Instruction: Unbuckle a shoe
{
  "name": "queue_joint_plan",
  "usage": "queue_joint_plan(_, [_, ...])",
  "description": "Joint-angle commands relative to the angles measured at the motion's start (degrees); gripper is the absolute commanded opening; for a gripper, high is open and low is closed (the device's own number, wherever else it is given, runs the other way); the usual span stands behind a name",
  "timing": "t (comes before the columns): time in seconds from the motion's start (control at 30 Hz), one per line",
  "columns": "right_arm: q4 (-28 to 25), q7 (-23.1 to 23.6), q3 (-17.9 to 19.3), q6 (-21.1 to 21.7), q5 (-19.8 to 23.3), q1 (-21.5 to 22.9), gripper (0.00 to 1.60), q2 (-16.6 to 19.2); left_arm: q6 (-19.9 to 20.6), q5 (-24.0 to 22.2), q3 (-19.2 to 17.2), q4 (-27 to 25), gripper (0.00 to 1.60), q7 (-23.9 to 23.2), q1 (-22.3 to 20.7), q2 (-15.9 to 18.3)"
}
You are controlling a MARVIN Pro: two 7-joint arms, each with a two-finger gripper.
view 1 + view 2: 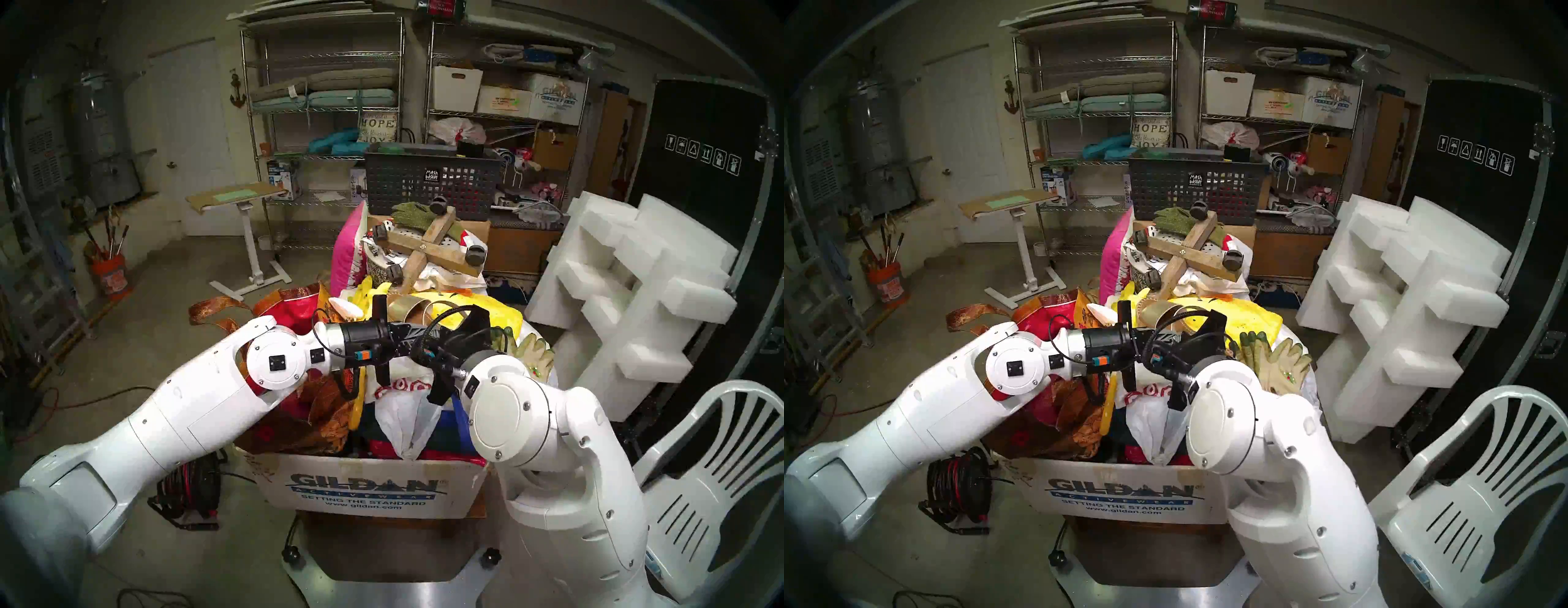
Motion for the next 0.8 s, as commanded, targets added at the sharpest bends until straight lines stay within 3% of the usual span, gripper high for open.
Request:
queue_joint_plan(0.0, [-0.8, -1.04, 1.45, 0.77, -1.16, 1.81, 0.66, -0.41, -0.76, -0.29, -0.29, 0.07, 0.0, -0.18, -0.4, 0.27])
queue_joint_plan(0.07, [-0.83, -0.96, 1.52, 0.81, -1.19, 1.88, 0.67, -0.39, -0.82, -0.31, -0.28, 0.15, 0.0, -0.19, -0.42, 0.27])
queue_joint_plan(0.13, [-0.87, -0.78, 1.76, 0.92, -1.34, 2.12, 0.36, -0.31, -0.93, -0.38, -0.26, 0.34, 0.0, -0.16, -0.47, 0.21])
queue_joint_plan(0.3, [-0.79, -0.64, 2.09, 0.91, -1.31, 2.23, 0.28, -0.15, -0.91, -0.33, -0.17, 0.58, 0.0, -0.12, -0.58, 0.14])
queue_joint_plan(0.37, [-0.73, -0.63, 2.19, 0.86, -1.23, 2.24, 0.14, -0.14, -0.92, -0.3, -0.12, 0.66, 0.0, -0.11, -0.62, 0.13])
queue_joint_plan(0.4, [-0.68, -0.71, 2.27, 0.82, -1.14, 2.21, 0.0, -0.19, -0.89, -0.2, -0.08, 0.76, 0.0, -0.1, -0.67, 0.12])
queue_joint_plan(0.67, [-0.47, -0.93, 3.04, 0.69, -0.81, 2.34, 0.0, -0.21, -0.49, 0.23, 0.03, 1.03, 0.0, 0.06, -0.77, 0.23])
queue_joint_plan(0.77, [-0.65, -0.89, 3.23, 0.73, -0.76, 2.21, 0.0, -0.16, -0.42, 0.54, 0.06, 1.28, 0.08, 0.27, -0.74, 0.36])
